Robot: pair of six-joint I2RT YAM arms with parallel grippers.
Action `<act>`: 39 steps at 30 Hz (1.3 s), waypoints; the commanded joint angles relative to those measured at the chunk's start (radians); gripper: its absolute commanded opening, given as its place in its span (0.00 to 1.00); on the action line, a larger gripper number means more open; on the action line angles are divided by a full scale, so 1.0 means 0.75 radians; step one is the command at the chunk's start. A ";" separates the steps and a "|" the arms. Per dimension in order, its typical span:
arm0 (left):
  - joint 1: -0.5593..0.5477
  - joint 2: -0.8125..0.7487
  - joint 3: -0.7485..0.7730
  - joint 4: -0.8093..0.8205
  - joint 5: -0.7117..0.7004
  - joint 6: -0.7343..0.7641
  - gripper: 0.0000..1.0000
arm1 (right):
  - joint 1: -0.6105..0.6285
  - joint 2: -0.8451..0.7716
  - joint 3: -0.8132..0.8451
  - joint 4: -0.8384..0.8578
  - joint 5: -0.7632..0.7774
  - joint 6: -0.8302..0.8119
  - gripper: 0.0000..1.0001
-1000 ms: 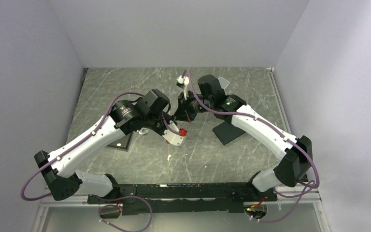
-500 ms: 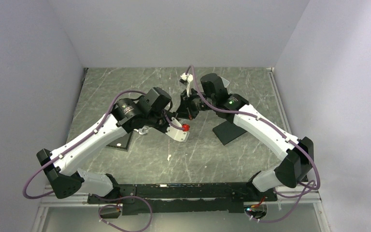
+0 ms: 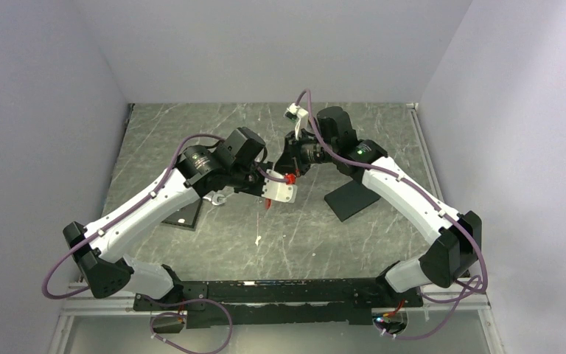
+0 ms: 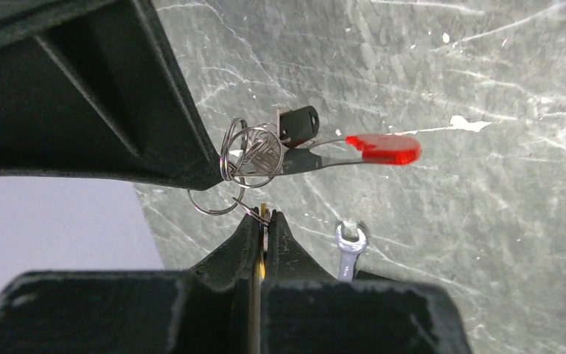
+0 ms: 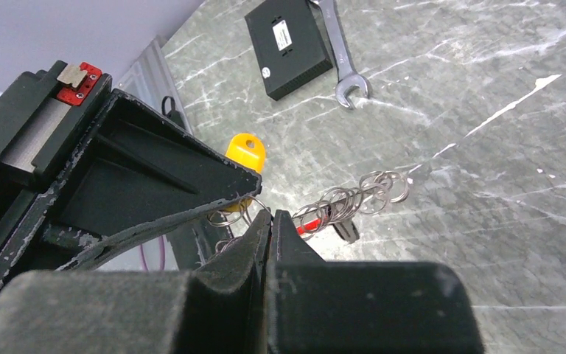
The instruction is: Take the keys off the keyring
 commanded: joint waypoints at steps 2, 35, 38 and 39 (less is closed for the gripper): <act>0.004 0.016 0.077 -0.113 0.203 -0.204 0.00 | -0.067 -0.031 0.034 0.205 0.086 0.018 0.00; 0.596 -0.158 0.120 0.156 1.176 -0.988 0.44 | -0.254 0.059 -0.338 1.588 -0.550 0.746 0.00; 0.764 -0.143 0.122 0.265 1.325 -1.127 0.42 | -0.255 0.053 -0.362 1.649 -0.570 0.767 0.00; 0.827 -0.136 0.116 0.312 1.379 -1.176 0.41 | -0.255 0.051 -0.369 1.671 -0.576 0.775 0.00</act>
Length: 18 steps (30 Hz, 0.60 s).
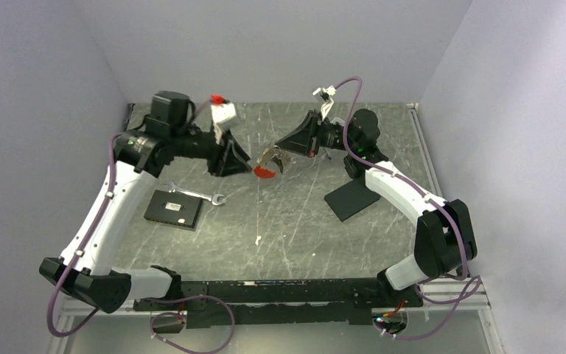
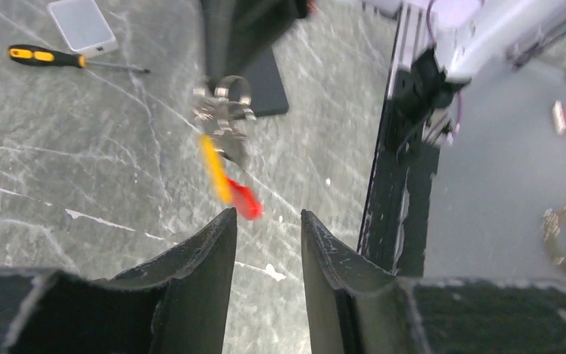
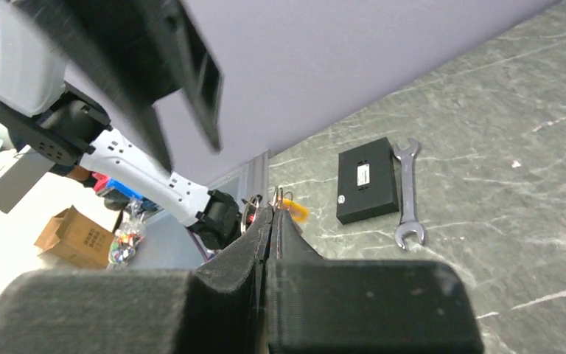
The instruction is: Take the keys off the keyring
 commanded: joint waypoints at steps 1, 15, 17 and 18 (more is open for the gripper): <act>0.206 0.009 0.032 0.232 0.359 -0.285 0.40 | 0.002 -0.019 -0.021 0.272 -0.065 0.082 0.00; 0.248 0.010 -0.317 1.074 0.583 -0.842 0.29 | 0.029 -0.011 -0.032 0.542 -0.166 0.228 0.00; 0.238 0.004 -0.342 1.109 0.588 -0.871 0.29 | 0.041 -0.001 -0.027 0.563 -0.180 0.245 0.00; 0.233 0.000 -0.356 1.132 0.594 -0.892 0.29 | 0.048 0.005 -0.024 0.570 -0.188 0.252 0.00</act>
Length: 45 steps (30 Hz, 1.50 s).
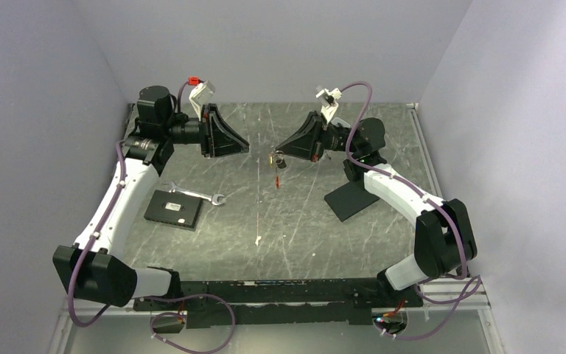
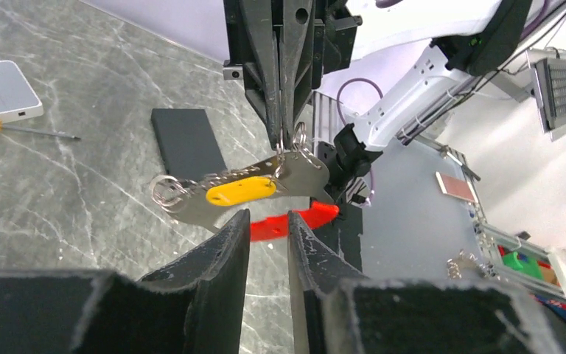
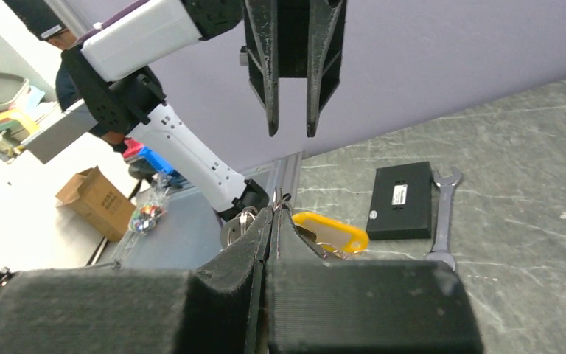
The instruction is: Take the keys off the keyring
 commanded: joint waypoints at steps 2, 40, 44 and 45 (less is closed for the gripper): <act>-0.028 -0.037 -0.043 0.248 0.099 -0.178 0.30 | 0.040 0.011 0.031 0.175 -0.059 0.064 0.00; -0.153 -0.054 -0.212 0.438 0.122 -0.329 0.25 | 0.107 0.093 0.074 0.244 -0.102 0.120 0.00; -0.159 -0.049 -0.209 0.432 0.118 -0.327 0.22 | 0.108 0.097 0.077 0.253 -0.100 0.130 0.00; -0.161 -0.048 -0.210 0.428 0.118 -0.323 0.21 | 0.108 0.099 0.077 0.254 -0.100 0.130 0.00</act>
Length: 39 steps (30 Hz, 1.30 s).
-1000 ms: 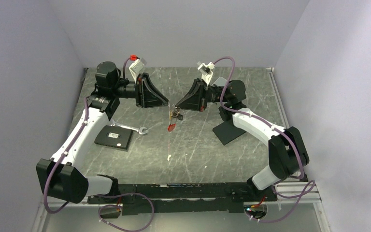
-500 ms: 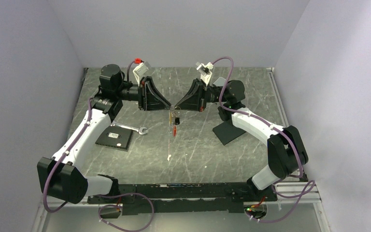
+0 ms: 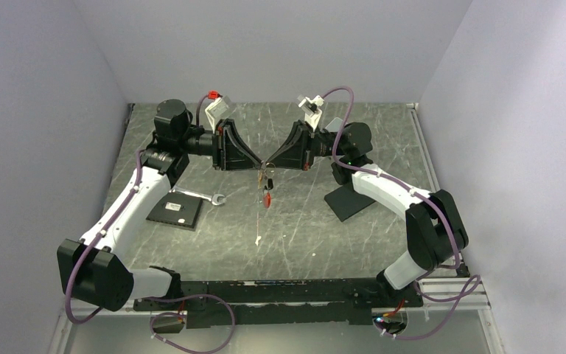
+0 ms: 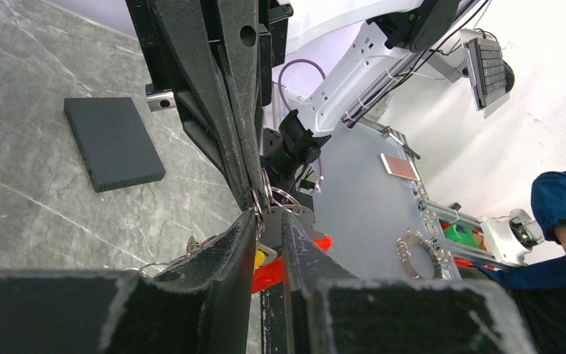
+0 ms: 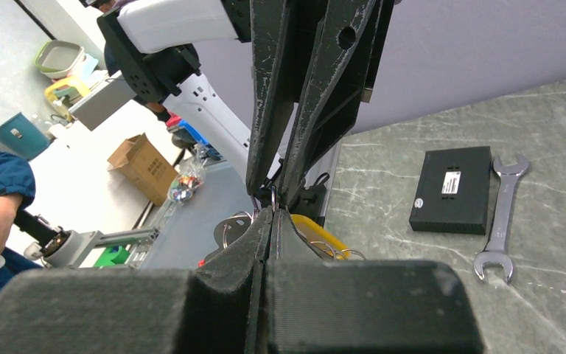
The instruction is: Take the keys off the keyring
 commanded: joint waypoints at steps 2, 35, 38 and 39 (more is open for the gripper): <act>-0.016 -0.026 0.006 0.036 0.030 -0.019 0.20 | 0.005 -0.001 0.064 0.104 0.006 0.011 0.00; -0.029 0.056 0.138 -0.651 -0.639 -0.112 0.00 | -0.162 -0.059 0.178 -1.150 0.280 -0.896 0.63; -0.029 0.084 0.167 -0.773 -0.884 -0.215 0.00 | -0.174 -0.081 0.219 -1.352 0.399 -1.062 0.64; -0.030 0.093 0.171 -0.801 -0.937 -0.261 0.00 | -0.176 -0.089 0.229 -1.399 0.431 -1.095 0.64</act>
